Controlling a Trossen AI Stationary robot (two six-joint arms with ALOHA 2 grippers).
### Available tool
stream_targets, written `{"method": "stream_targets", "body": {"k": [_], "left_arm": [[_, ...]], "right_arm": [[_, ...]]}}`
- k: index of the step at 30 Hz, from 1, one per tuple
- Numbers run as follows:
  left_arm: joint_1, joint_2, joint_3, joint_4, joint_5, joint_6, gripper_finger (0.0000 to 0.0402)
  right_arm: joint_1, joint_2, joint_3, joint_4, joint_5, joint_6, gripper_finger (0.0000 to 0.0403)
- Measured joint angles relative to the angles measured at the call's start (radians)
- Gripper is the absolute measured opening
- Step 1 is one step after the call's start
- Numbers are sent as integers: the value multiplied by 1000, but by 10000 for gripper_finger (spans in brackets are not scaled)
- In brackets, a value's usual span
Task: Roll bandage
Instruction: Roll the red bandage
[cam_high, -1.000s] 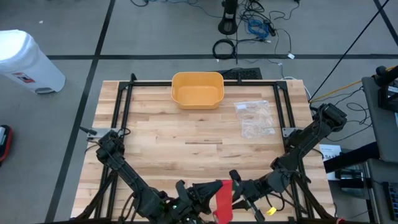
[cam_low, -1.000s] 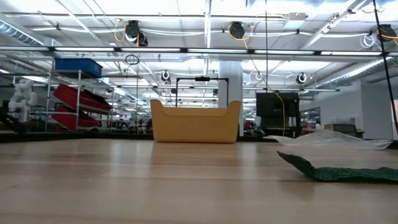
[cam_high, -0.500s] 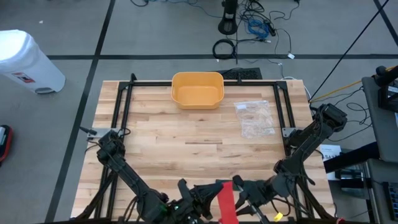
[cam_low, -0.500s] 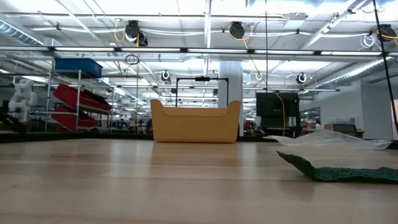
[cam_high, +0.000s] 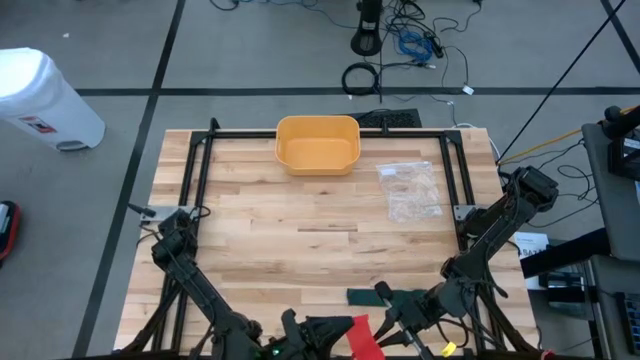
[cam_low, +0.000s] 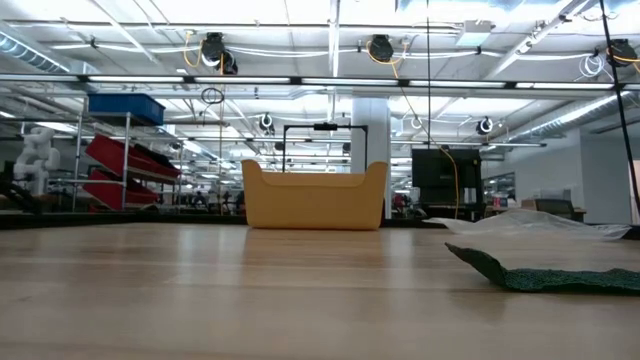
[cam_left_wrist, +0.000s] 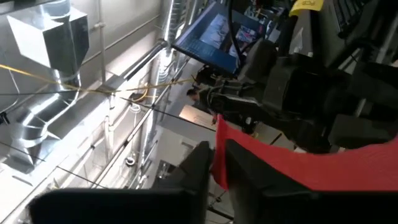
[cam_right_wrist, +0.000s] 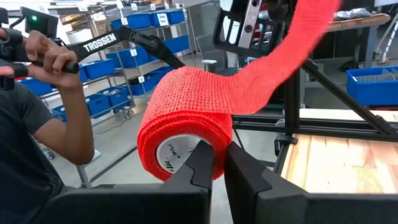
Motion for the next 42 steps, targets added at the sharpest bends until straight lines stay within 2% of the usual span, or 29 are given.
{"method": "stream_targets", "body": {"k": [3, 6, 15, 22, 27, 33, 37, 42], "left_arm": [[10, 0, 0, 0, 1, -2, 100], [23, 0, 0, 1, 0, -9, 120], [47, 0, 0, 2, -5, -28, 125], [4, 0, 0, 28, -6, -57, 125], [-17, 0, 0, 9, -66, -221, 125], [-34, 0, 0, -181, -186, -530, 125], [-58, 0, 0, -294, -188, -699, 125], [-93, 0, 0, -292, -192, -811, 125]], "right_arm": [[0, 0, 0, 2, 0, 0, 18], [0, -1, 1, 9, 0, 1, 18], [0, -1, 51, -55, 0, -15, 18], [0, -1, 75, -88, 3, -50, 18], [0, -1, 76, -91, 53, -90, 18], [-9, -17, 76, -112, 121, -148, 18], [-19, -35, 76, -143, 168, -180, 18], [-28, -52, 76, -170, 168, -203, 18]]}}
